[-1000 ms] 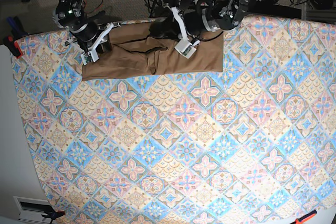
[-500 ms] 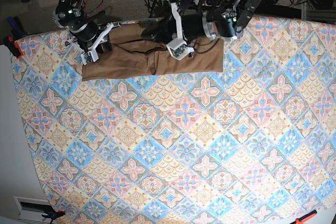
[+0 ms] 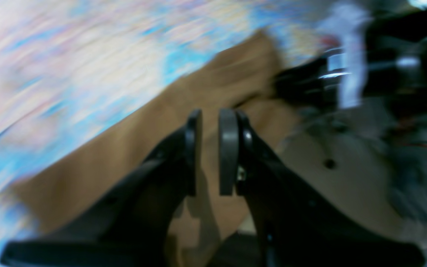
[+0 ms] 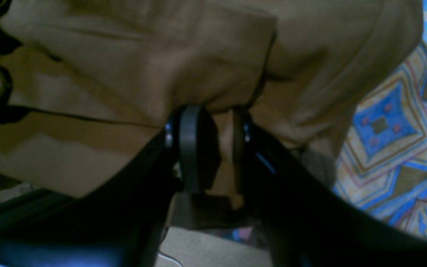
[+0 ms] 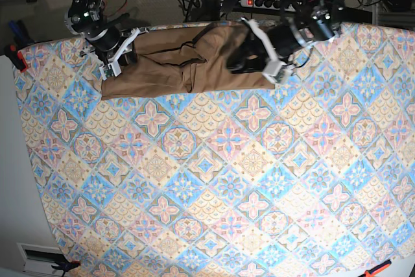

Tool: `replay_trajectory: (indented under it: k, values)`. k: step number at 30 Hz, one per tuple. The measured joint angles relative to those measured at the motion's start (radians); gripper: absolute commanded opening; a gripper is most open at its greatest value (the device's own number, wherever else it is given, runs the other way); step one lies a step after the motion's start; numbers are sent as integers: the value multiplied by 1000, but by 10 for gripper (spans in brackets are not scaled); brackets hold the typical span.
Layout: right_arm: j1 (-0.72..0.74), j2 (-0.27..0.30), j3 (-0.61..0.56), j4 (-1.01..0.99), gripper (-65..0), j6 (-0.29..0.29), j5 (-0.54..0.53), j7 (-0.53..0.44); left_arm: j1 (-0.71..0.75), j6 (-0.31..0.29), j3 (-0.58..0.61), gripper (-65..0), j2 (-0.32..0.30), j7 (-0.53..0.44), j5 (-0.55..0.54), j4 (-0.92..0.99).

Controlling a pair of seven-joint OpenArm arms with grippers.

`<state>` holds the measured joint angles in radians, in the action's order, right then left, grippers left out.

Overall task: Layout the t-shirt on the table in an organized manner, then fold the t-shirt properly
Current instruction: 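Grasp the strip's two ends with both grippers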

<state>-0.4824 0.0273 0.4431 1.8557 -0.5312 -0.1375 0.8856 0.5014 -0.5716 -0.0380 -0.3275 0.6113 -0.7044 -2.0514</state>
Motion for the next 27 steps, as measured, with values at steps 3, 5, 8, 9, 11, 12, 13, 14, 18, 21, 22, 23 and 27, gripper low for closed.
replay_trajectory:
  k: [3, 5, 8, 9, 11, 12, 13, 14, 18, 21, 22, 23, 27]
  values:
    - [1, -2, 1, 0, -514, 0, 0, 0, 28, 0, -69, -565, -5, -6, 1, 0]
    - [0, -2, 2, 0, -514, 0, 0, -1, 48, -2, -97, -565, -5, -5, 1, 0]
    - [0, -2, 3, 6, -514, 0, 1, 1, 64, -4, -119, -565, -3, -6, 5, 36]
    - [0, -2, 3, 14, -514, 0, 1, 2, 64, -4, -120, -565, -3, -6, 7, 60]
    - [-3, -2, 3, 36, -514, 0, 5, 7, 58, -2, -120, -566, -3, -3, 10, 111]
    - [-3, -2, 3, 43, -514, 0, 5, 6, 53, -2, -120, -566, -3, -7, 9, 137]
    - [-2, -2, 3, 46, -514, 0, 5, 5, 42, -2, -120, -566, -3, -8, 9, 161]
    - [-2, -2, 3, 48, -514, 0, 3, 2, 38, -1, -120, -566, -3, -6, 11, 183]
    - [-3, -2, 3, 48, -514, 0, 4, 5, 0, -2, -118, -650, -2, -6, 9, 263]
    - [-3, -2, 8, 48, -514, 0, 4, 7, -58, -2, -111, -650, -1, -6, 11, 349]
    - [-2, -4, 19, 48, -514, -2, 4, 8, -76, -2, -111, -650, 0, -10, 8, 377]
    - [-1, -6, 39, 52, -514, -3, 4, 8, -92, -2, -111, -650, 1, -10, 8, 398]
    - [0, 1, 106, 58, -514, 1, 9, 4, -143, 0, -37, -650, -5, -28, 2, 446]
